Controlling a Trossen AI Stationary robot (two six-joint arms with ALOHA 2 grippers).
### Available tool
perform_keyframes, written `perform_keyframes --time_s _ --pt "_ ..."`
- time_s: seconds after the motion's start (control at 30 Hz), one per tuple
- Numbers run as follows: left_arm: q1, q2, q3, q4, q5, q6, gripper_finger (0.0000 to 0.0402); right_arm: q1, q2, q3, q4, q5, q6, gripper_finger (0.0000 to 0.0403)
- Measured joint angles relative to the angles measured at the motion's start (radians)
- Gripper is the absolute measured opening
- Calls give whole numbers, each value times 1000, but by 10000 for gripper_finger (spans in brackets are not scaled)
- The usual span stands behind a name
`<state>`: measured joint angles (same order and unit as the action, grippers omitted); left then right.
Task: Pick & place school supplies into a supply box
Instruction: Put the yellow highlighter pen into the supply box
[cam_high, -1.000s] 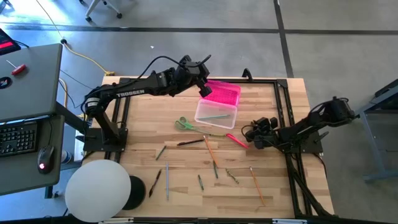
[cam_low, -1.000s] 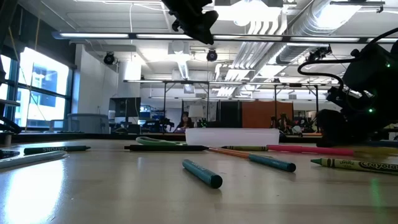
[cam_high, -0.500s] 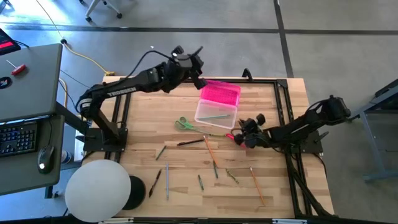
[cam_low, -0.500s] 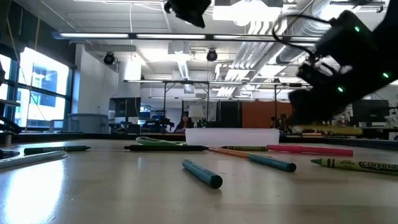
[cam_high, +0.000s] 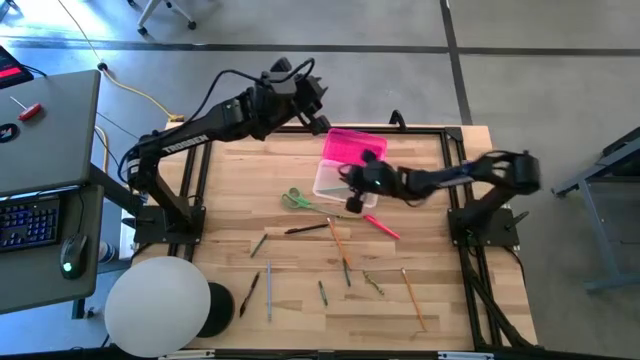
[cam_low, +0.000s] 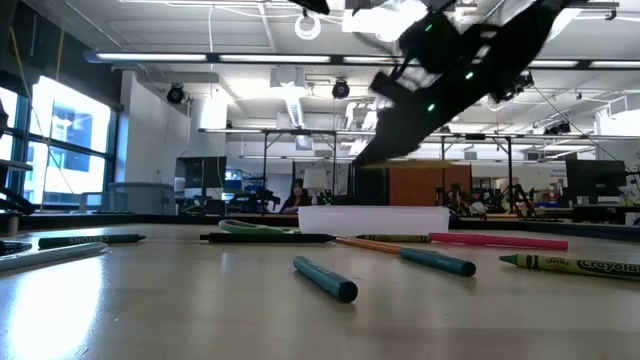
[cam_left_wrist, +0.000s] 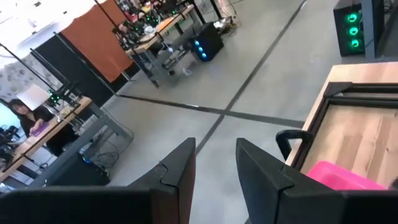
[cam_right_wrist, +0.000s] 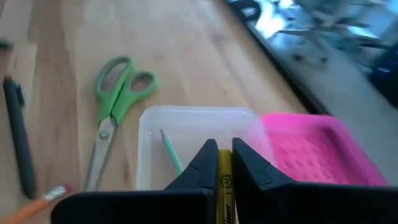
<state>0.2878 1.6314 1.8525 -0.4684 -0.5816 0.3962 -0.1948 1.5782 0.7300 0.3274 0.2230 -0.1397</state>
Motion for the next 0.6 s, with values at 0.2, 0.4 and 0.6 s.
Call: perform_keyframes --time_s 0.2,0.4,0.6 --pt "0 0 0 -89 2 -9 147 -96 241 133 51 -166 -74 6" --pt "0 0 0 -164 -2 -33 147 -140 371 223 53 -190 -55 22" --pt "0 0 -1 -213 -10 -61 147 -164 390 233 53 -202 -71 60"
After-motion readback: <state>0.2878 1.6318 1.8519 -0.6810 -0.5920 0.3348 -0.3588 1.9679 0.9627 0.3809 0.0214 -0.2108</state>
